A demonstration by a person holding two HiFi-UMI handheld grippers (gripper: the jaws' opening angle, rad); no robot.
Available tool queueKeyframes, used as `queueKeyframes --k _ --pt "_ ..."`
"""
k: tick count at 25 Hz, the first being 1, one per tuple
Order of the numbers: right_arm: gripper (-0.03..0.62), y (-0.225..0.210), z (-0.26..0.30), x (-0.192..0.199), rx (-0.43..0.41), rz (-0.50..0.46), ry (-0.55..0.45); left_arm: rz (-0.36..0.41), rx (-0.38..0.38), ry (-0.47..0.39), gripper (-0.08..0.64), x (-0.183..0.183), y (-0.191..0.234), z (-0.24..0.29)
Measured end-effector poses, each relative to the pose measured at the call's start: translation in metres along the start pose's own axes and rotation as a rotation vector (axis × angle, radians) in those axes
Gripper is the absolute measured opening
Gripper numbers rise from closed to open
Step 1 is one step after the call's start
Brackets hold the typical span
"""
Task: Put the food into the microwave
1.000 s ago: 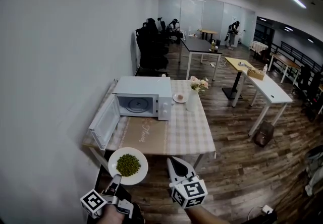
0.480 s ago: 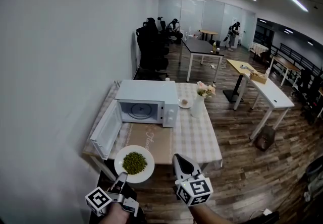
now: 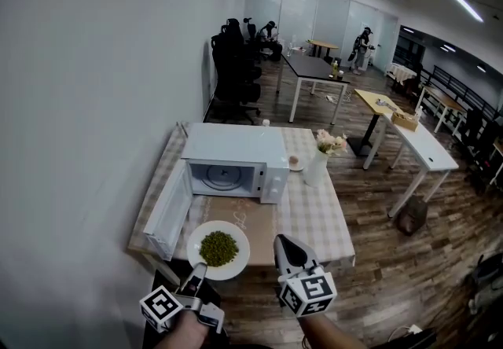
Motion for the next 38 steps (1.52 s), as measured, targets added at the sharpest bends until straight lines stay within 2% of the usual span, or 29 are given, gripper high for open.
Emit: queueKeyframes --k 8,17,25,38 --pt "0.008 0.004 0.048 -0.007 0.061 0.008 0.019 -0.039 0.002 0.044 0.017 -0.047 0.014 0.027" --pt "0.008 -0.003 0.091 -0.014 0.088 -0.001 0.021 -0.054 -0.007 0.063 0.017 -0.074 0.035 0.058" --pt "0.008 -0.027 0.146 -0.003 0.033 -0.003 0.057 -0.073 -0.048 0.004 0.017 -0.102 0.065 0.105" --pt "0.008 -0.082 0.232 -0.011 -0.054 -0.024 0.077 -0.096 -0.118 -0.089 0.017 -0.136 0.099 0.19"
Point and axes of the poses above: the fingertips, and each gripper's own axes: z forward along the fingers, y to its left, x out of its underside, the point moved 1 cm from there along -z, backward along the fingers, and after that the axes turned 13 degrees about y, right-handed, at the moved point
